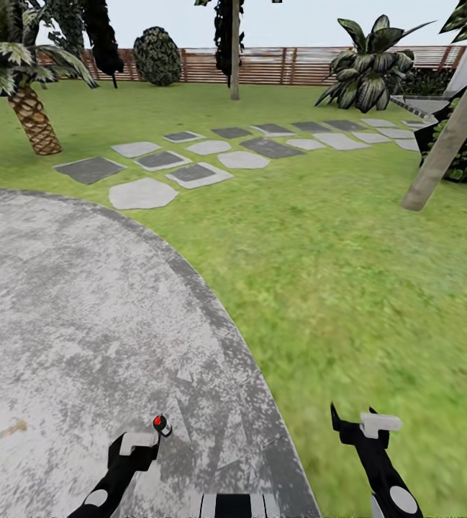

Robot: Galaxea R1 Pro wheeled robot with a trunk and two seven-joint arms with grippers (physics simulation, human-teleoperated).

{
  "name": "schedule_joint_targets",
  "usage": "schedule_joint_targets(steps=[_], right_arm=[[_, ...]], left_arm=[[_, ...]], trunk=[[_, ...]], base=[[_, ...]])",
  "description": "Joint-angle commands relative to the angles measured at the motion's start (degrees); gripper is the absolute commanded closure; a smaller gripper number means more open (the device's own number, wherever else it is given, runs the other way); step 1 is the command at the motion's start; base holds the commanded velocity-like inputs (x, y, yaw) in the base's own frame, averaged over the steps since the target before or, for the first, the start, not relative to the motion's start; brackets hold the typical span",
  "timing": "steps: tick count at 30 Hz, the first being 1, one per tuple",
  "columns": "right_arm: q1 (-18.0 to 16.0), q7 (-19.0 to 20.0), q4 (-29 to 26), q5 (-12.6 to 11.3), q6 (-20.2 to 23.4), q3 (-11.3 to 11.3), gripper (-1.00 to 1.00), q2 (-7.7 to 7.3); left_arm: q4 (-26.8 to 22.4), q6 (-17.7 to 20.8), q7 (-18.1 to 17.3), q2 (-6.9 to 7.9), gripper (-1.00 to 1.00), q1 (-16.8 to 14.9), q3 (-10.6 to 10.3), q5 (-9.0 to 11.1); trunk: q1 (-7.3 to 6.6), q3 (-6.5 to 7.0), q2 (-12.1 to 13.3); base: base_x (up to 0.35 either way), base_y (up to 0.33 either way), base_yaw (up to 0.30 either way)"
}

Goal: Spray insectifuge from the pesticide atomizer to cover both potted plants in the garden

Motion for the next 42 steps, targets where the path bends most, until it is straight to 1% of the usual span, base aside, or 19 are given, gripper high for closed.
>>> schedule_joint_targets(steps=[1,5,12,15,18,27,34,41,42], right_arm=[[0.0,0.0,0.0,0.0,-0.2,0.0,-1.00,0.02],[0.0,0.0,0.0,0.0,-0.2,0.0,-1.00,0.02],[0.0,0.0,0.0,0.0,-0.1,0.0,-1.00,0.02],[0.0,0.0,0.1,0.0,-0.2,0.0,-1.00,-0.01],[0.0,0.0,0.1,0.0,-0.2,0.0,-1.00,-0.01],[0.0,0.0,0.1,0.0,-0.2,0.0,-1.00,0.03],[0.0,0.0,0.1,-0.1,-0.3,-0.1,-1.00,0.05],[0.0,0.0,0.0,-0.1,-0.3,0.0,-1.00,0.04],[0.0,0.0,0.0,-0.1,-0.2,-0.1,-1.00,0.04]], left_arm=[[0.0,-0.2,0.0,0.04,-1.00,0.0,-0.2,-0.1],[0.0,-0.2,0.0,0.05,-1.00,0.0,-0.2,-0.1],[0.0,-0.2,0.0,0.03,-1.00,-0.1,-0.2,-0.1],[0.0,-0.2,0.0,0.12,-1.00,-0.1,-1.2,-0.9],[-0.1,-0.2,0.1,0.27,-1.00,-0.1,-1.7,-1.3],[-0.1,-0.3,0.1,0.40,-1.00,-0.1,-1.5,-1.1],[-0.1,-0.4,0.1,0.53,-1.00,0.0,-1.2,-0.9],[-0.1,-0.3,0.1,0.54,-1.00,0.0,-1.1,-0.8],[-0.1,-0.3,0.1,0.51,-1.00,0.0,-1.0,-0.8]], trunk=[[0.01,-0.27,0.0],[0.12,-1.15,-0.1],[0.30,-2.70,-0.2],[0.37,-3.37,-0.2],[0.45,-4.03,-0.3],[0.45,-4.03,-0.3],[0.45,-4.03,-0.3],[0.63,-5.58,-0.3],[0.63,-5.58,-0.3]], base=[[0.000,0.000,-0.008],[0.000,0.000,-0.122],[0.000,0.000,-0.272],[0.000,0.000,-0.174],[0.000,0.000,-0.046],[0.000,0.000,0.002],[0.000,0.000,0.128],[0.000,0.000,0.009],[0.000,0.000,0.000]])
